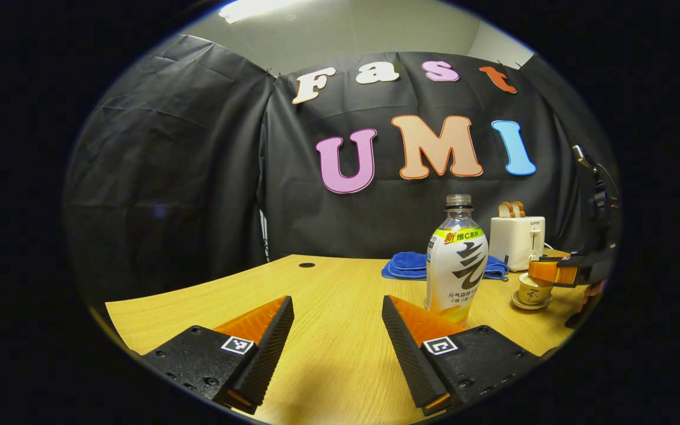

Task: Open the teacup lid with one hand, grasp the water bottle and pour water into the teacup with the other hand; after pouring, place the water bottle on the coaster and then close the teacup lid.

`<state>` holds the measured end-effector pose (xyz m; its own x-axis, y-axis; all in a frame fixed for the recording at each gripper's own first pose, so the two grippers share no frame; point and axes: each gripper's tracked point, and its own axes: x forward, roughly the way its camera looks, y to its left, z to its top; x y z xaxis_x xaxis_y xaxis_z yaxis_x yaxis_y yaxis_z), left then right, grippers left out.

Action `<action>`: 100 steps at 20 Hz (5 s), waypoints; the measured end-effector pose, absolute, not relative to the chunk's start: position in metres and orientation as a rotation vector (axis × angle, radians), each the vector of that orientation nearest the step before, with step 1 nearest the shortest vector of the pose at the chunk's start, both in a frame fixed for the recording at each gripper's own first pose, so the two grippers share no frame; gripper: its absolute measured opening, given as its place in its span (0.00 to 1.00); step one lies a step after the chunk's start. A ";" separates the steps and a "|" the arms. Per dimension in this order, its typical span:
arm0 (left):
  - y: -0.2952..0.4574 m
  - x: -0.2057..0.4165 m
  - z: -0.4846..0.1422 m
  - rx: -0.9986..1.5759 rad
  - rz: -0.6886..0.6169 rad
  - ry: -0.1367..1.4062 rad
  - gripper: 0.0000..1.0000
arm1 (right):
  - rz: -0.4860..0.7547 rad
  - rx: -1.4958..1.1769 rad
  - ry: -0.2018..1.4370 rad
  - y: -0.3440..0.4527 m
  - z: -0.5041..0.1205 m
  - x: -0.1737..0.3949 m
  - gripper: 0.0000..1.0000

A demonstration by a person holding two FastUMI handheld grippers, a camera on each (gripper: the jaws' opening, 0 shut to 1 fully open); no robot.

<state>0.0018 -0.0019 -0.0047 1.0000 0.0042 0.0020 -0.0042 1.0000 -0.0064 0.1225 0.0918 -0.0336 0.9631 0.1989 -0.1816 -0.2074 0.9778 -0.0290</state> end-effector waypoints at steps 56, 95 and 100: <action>-0.142 0.057 -0.025 0.032 -0.442 0.132 0.65 | -0.021 0.000 0.000 -0.030 0.000 0.027 0.35; -0.182 0.106 -0.003 1.714 -0.418 0.037 0.52 | -0.150 -0.006 -0.006 -0.089 0.003 0.029 0.36; -0.185 0.113 0.004 1.850 -0.414 0.013 0.52 | -0.147 -0.006 -0.005 -0.089 0.003 0.029 0.35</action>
<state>0.1132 -0.1853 0.0041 0.9371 -0.1977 -0.2877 0.2160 -0.3192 0.9227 0.0291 -0.0892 0.0029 0.9892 -0.1465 0.0053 0.1465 0.9892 -0.0054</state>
